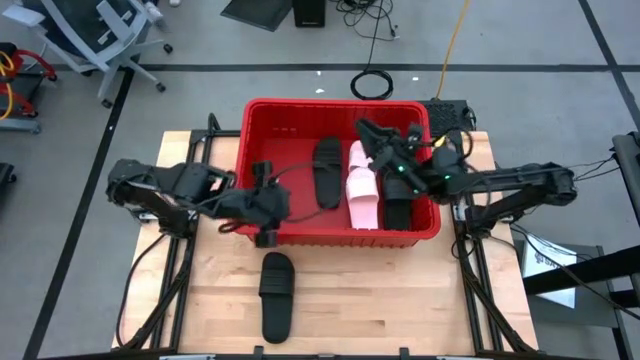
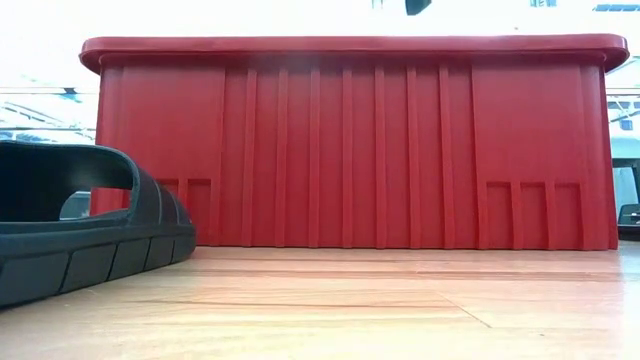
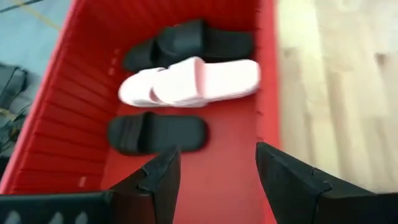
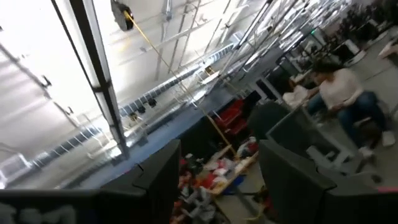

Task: Pick and place slides into bin
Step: Put the black slide into the red bin

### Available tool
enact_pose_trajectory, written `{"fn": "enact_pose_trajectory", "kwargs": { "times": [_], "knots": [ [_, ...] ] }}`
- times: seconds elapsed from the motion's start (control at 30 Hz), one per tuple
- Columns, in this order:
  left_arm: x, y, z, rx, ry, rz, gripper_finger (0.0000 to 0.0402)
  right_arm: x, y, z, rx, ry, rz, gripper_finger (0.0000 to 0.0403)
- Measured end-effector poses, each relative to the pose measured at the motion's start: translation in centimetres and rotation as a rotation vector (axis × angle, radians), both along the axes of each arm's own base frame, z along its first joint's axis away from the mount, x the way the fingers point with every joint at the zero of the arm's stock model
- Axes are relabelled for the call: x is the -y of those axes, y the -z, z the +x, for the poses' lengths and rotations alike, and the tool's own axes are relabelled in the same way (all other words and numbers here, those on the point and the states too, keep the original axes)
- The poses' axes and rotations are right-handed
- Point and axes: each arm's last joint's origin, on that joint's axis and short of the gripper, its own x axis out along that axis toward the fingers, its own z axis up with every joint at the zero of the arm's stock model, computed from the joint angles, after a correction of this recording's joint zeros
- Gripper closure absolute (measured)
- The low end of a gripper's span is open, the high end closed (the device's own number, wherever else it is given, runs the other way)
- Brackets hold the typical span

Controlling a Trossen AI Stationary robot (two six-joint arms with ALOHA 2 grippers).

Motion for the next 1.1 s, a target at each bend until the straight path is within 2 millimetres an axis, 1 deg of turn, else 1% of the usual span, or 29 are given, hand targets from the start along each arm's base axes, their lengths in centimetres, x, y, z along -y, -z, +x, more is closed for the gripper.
{"fn": "enact_pose_trajectory", "kwargs": {
  "times": [0.17, 0.3, 0.43, 0.53, 0.67, 0.73, 0.83, 0.9, 0.97, 1.1],
  "knots": [
    [3.0, -0.3, -1.6, -0.001, 0.103, -0.005, 0.0199, -0.5, 1.2, 1.8, 0.073, -0.031, 0.020, 0.0197],
    [5.1, 0.2, -2.6, -0.038, 0.157, 0.038, 0.0199, -0.6, 1.7, 2.4, 0.097, -0.039, 0.023, 0.0197],
    [6.3, 0.7, -3.1, -0.042, 0.096, 0.057, 0.0199, -0.4, 1.8, 2.5, 0.139, -0.060, 0.067, 0.0197],
    [6.8, 0.7, -3.4, -0.014, 0.041, 0.030, 0.0199, -0.5, 1.7, 2.5, 0.166, -0.088, 0.087, 0.0197],
    [8.1, 1.1, -3.6, -0.010, 0.037, -0.001, 0.0199, -0.9, 1.3, 2.4, 0.202, -0.217, 0.063, 0.0197],
    [8.9, 1.6, -3.4, -0.014, 0.033, -0.012, 0.0199, -1.3, 1.3, 2.5, 0.210, -0.269, 0.065, 0.0197],
    [10.4, 2.6, -3.1, -0.036, 0.028, -0.022, 0.0199, -2.0, 1.3, 2.5, 0.206, -0.323, 0.050, 0.0197],
    [11.3, 3.7, -2.4, -0.059, 0.016, -0.016, 0.0199, -2.4, 1.3, 2.6, 0.196, -0.359, 0.020, 0.0197],
    [12.5, 5.0, -2.0, -0.101, 0.014, 0.005, 0.0199, -2.7, 1.3, 2.6, 0.186, -0.396, -0.006, 0.0197],
    [14.5, 8.3, -0.7, -0.211, 0.001, 0.050, 0.0199, -3.4, 1.2, 2.6, 0.208, -0.447, 0.032, 0.0197]
  ]
}}
